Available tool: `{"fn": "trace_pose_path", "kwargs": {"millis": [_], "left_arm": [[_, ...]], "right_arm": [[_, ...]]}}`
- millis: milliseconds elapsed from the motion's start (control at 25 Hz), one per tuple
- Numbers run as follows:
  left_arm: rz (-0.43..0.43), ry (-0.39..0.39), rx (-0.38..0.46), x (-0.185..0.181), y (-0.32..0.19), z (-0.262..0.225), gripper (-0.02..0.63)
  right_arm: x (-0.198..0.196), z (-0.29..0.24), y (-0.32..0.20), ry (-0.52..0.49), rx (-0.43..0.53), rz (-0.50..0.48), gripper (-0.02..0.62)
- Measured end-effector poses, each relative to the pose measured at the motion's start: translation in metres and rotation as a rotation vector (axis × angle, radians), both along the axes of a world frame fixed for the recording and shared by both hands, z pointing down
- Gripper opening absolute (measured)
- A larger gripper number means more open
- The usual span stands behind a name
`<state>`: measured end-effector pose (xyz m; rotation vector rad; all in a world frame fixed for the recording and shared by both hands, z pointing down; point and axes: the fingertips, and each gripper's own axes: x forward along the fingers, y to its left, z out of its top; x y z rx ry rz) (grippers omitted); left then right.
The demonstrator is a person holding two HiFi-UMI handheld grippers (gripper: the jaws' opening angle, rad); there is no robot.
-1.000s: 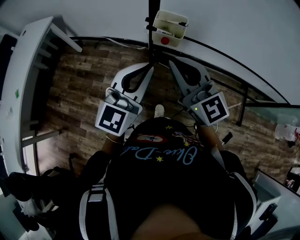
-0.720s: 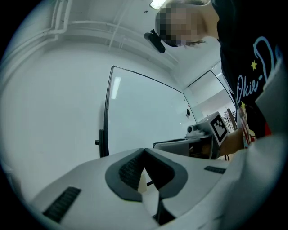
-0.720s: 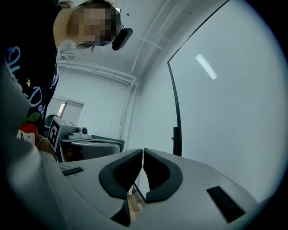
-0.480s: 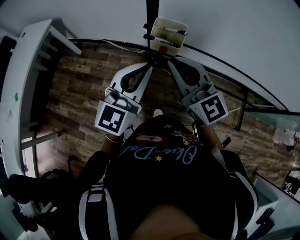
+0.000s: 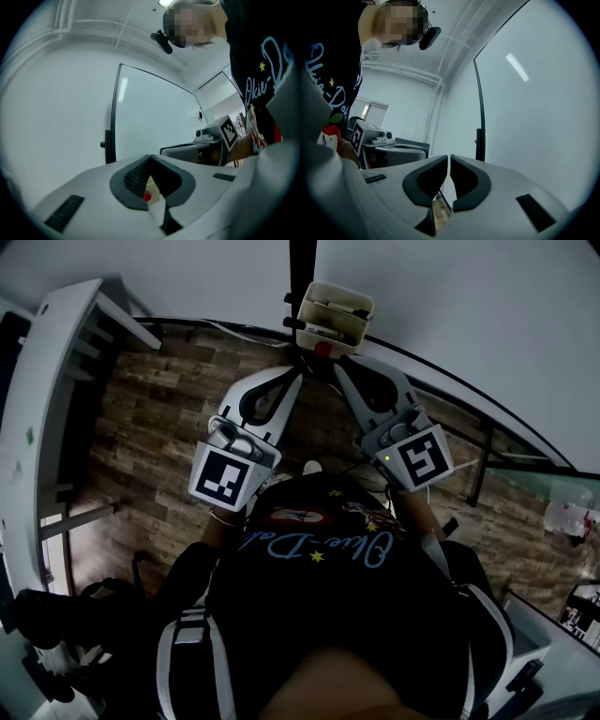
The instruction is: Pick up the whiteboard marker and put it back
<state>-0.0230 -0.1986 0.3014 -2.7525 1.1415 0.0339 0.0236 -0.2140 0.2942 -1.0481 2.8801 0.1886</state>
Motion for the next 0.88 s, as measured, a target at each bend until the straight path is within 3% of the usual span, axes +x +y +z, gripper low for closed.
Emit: {"fn": "trace_pose_path", "kwargs": {"millis": [880], "left_arm": [[0.136, -0.015, -0.019, -0.028, -0.033, -0.003, 0.015]], "right_arm": [[-0.031, 0.014, -0.030, 0.071, -0.036, 0.171, 0.051]]}}
